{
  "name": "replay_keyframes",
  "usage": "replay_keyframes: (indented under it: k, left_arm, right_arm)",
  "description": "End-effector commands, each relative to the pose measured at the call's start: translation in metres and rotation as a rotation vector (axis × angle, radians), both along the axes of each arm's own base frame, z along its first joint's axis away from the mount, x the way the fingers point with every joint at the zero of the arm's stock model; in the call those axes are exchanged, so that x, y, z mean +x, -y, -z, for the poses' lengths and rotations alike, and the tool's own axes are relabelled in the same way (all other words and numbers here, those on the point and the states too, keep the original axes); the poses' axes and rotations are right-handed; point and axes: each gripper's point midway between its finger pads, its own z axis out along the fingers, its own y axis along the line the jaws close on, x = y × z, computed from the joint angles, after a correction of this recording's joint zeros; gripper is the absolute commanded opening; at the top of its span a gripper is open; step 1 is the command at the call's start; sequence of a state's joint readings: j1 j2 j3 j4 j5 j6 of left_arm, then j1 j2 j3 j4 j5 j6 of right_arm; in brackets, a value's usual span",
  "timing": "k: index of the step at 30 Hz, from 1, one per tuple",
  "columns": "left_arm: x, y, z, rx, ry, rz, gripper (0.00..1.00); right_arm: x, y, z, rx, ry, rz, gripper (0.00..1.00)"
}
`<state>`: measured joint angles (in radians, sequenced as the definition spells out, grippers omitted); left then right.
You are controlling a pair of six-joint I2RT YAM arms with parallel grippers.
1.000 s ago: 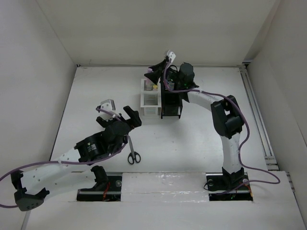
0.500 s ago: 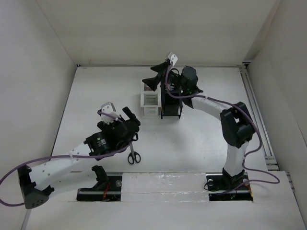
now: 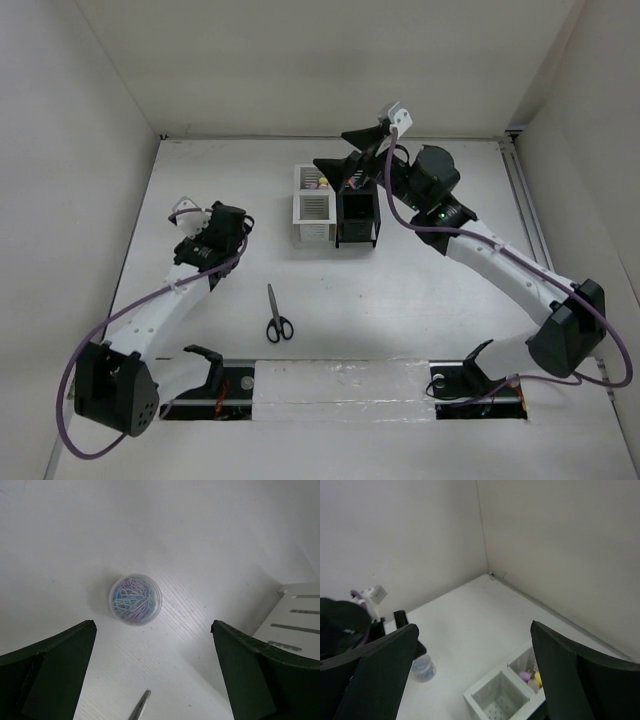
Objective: Sort the stationery into containers
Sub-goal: Pick up the stationery from the center of the board.
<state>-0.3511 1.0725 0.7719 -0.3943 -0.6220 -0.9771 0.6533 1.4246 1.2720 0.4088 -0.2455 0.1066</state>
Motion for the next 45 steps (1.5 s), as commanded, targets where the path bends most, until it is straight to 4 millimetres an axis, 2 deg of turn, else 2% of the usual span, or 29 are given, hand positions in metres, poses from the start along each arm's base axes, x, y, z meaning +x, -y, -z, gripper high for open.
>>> replay_keyframes:
  k: [1,2,3,4,5,6,7,8,12,15,19,24,30,35,36,39,41,44,45]
  left_arm:
    - [0.017,0.009,0.009,-0.012,-0.056,0.031,1.0]
    - [0.022,0.005,0.021,-0.013,-0.096,0.008,1.0]
    - [0.023,0.004,0.025,-0.014,-0.117,0.004,1.0]
    - [0.025,0.007,0.026,-0.019,-0.126,0.01,1.0]
    - [0.027,0.009,0.029,-0.033,-0.125,0.009,1.0]
    - [0.027,0.009,0.032,-0.035,-0.143,0.0,1.0]
    - [0.025,0.007,0.033,-0.046,-0.143,-0.029,1.0]
    - [0.025,0.008,0.034,-0.054,-0.151,-0.043,1.0]
    - [0.024,0.006,0.035,-0.052,-0.16,-0.062,1.0]
    - [0.024,0.003,0.043,-0.049,-0.183,-0.079,1.0]
    - [0.022,-0.007,0.054,-0.027,-0.22,-0.123,1.0]
    - [0.02,-0.008,0.068,-0.027,-0.23,-0.13,1.0]
    - [0.022,-0.022,0.076,-0.014,-0.245,-0.182,0.91]
    - [0.021,-0.018,0.089,-0.029,-0.259,-0.171,0.9]
    - [0.02,-0.019,0.089,-0.023,-0.263,-0.165,0.87]
    - [0.022,-0.018,0.088,-0.026,-0.254,-0.165,0.81]
    - [0.022,-0.018,0.091,-0.023,-0.264,-0.165,0.68]
    - [0.022,-0.017,0.092,-0.03,-0.267,-0.16,0.59]
    - [0.024,-0.016,0.091,-0.033,-0.258,-0.16,0.53]
  right_arm:
    - [-0.01,0.011,0.026,-0.042,-0.092,0.036,1.0]
    - [-0.012,0.012,0.038,-0.049,-0.115,0.034,1.0]
    - [-0.02,0.009,0.039,-0.047,-0.123,0.008,1.0]
    - [-0.023,0.011,0.039,-0.045,-0.12,0.008,1.0]
    - [-0.025,0.009,0.048,-0.059,-0.133,-0.006,1.0]
    - [-0.03,0.008,0.044,-0.054,-0.126,-0.016,1.0]
    - [-0.032,0.007,0.051,-0.058,-0.145,-0.026,1.0]
    - [-0.035,0.007,0.048,-0.054,-0.137,-0.036,1.0]
    - [-0.039,0.008,0.067,-0.07,-0.168,-0.046,1.0]
    - [-0.046,0.001,0.063,-0.048,-0.161,-0.088,1.0]
    - [-0.048,-0.002,0.067,-0.05,-0.175,-0.107,1.0]
    - [-0.047,-0.004,0.07,-0.032,-0.181,-0.111,1.0]
    - [-0.048,-0.005,0.07,-0.028,-0.188,-0.122,1.0]
    - [-0.052,-0.002,0.062,-0.012,-0.18,-0.125,1.0]
    - [-0.054,-0.001,0.056,-0.001,-0.165,-0.126,1.0]
    - [-0.054,-0.001,0.056,-0.001,-0.165,-0.126,1.0]
    - [-0.057,-0.003,0.056,-0.002,-0.165,-0.135,1.0]
    - [-0.059,-0.002,0.052,0.004,-0.158,-0.135,1.0]
    - [-0.059,-0.002,0.052,0.004,-0.158,-0.135,1.0]
